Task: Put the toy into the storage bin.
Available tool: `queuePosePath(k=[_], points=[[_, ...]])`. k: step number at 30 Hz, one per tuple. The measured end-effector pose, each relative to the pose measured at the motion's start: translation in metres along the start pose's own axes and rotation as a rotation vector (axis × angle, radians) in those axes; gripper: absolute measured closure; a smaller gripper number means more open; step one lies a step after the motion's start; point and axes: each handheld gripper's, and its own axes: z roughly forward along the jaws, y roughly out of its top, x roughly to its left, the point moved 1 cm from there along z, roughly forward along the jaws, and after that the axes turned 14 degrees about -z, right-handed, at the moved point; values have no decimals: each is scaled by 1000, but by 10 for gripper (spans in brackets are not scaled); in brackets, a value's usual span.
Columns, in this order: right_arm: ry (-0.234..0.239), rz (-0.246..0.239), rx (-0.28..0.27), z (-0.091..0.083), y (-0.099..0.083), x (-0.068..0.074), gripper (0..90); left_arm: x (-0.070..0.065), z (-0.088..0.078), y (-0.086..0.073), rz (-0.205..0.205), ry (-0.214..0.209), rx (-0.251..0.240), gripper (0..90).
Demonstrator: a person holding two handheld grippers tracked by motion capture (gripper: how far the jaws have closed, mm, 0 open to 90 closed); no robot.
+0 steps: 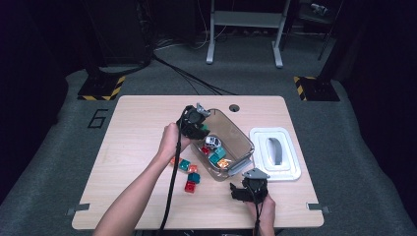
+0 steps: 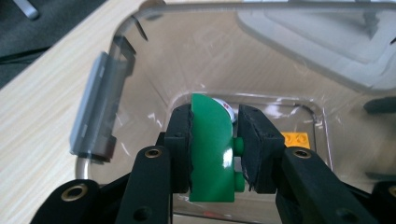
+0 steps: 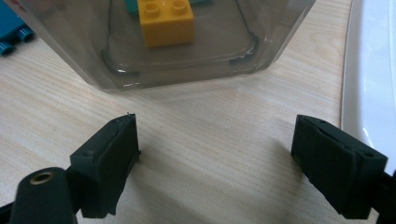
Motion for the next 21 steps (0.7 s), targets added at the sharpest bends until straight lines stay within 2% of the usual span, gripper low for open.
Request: queuePosePath(k=[7, 9, 21], points=[[5, -1, 1, 0, 0, 0, 144, 4, 6, -6, -19, -9, 49, 664], [5, -2, 1, 0, 0, 0, 144, 6, 7, -7, -10, -4, 59, 664], [4, -3, 1, 0, 0, 0, 143, 7, 13, -11, -18, -19, 78, 659]])
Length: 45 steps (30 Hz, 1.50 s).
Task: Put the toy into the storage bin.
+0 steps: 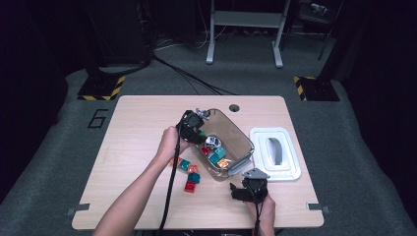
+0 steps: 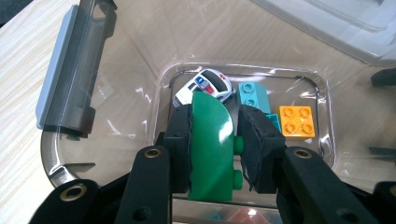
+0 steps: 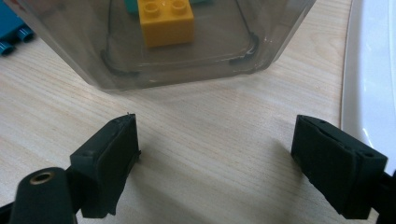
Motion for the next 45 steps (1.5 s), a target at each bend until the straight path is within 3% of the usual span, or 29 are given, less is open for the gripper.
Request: queuePosePath(k=[3, 9, 15, 23, 28, 34, 42, 45], points=[[0, 1, -1, 0, 0, 0, 144, 0, 1, -1, -3, 0, 6, 652], [-1, 2, -1, 0, 0, 0, 144, 5, -7, -4, -32, 8, -8, 410], [-1, 1, -1, 0, 0, 0, 144, 6, -28, -12, -21, 27, -54, 235], [-1, 1, -1, 0, 0, 0, 144, 14, -54, -26, -40, 53, -114, 140], [-1, 2, -1, 0, 0, 0, 144, 24, -61, -40, -51, 72, -110, 108], [-2, 2, -1, 0, 0, 0, 144, 34, -57, -55, -91, 95, -101, 32], [-3, 1, -1, 0, 0, 0, 143, 53, -32, -81, -150, 114, -47, 17], [-2, 0, -2, 0, 0, 0, 143, 61, -14, -96, -183, 120, -19, 22]])
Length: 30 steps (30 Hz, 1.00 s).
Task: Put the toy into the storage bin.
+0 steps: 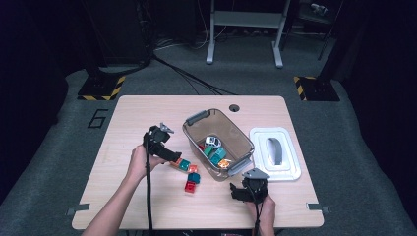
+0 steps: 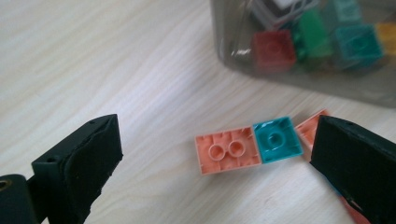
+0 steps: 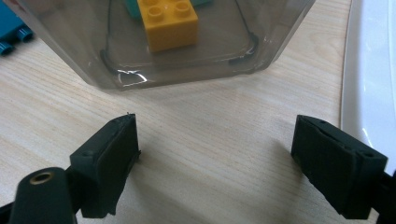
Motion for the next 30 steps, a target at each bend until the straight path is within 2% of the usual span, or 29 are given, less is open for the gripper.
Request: queuePosePath(k=[1, 5, 7, 9, 12, 19, 23, 29, 30], points=[[0, 0, 0, 0, 0, 0, 143, 0, 0, 0, 0, 0, 0, 25], [-2, -3, 0, 0, 0, 0, 143, 7, 23, -13, -52, 11, -13, 45], [-3, -1, 0, 0, 0, 0, 143, 9, 30, -15, -62, 19, -5, 53], [-3, -1, 1, 0, 0, 0, 143, 10, 37, -16, -82, 23, -19, 58], [-1, 0, -1, 0, 0, 0, 143, 8, 43, -16, -86, 31, -24, 66], [-1, 0, 0, 0, 0, 0, 143, 7, 53, -19, -55, 71, 24, 84], [-2, -2, -2, 0, 0, 0, 143, 10, 50, -22, -53, 70, 40, 86], [-3, 0, 0, 0, 0, 0, 143, 14, 41, -28, -24, 90, 71, 89], [-4, 0, 0, 0, 0, 0, 143, 15, 40, -29, -25, 83, 79, 90]])
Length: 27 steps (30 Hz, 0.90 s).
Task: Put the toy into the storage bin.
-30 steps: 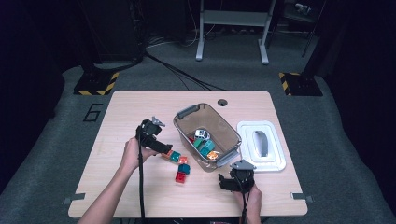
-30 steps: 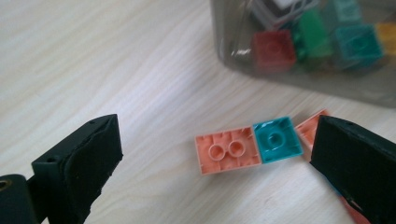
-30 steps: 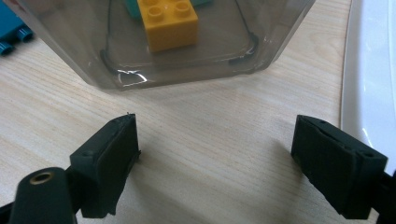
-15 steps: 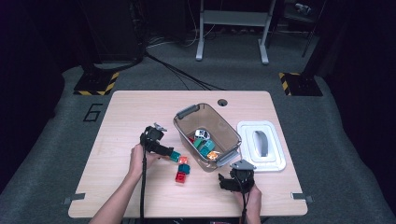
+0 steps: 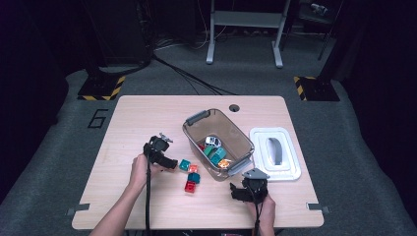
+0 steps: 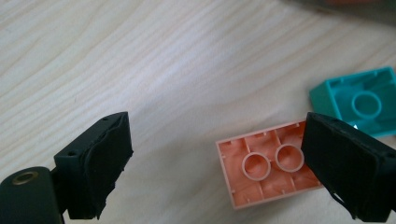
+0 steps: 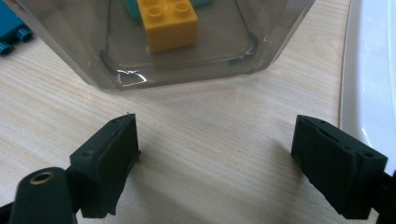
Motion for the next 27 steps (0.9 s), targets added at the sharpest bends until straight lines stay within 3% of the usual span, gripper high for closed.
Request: queuePosePath(k=[6, 10, 15, 23, 27], points=[[0, 0, 0, 0, 0, 0, 143, 3, -8, -2, -17, -6, -43, 90], [0, 0, 0, 0, 0, 0, 143, 3, -4, 4, -47, 2, -82, 91], [0, 1, 0, 0, 0, 0, 143, 0, 3, 8, -66, 10, -91, 93], [1, -2, -2, 0, 0, 0, 144, -3, 5, 2, -37, 6, -39, 108], [1, 0, 0, 0, 0, 0, 144, -2, -1, -5, 6, 32, 1, 109]])
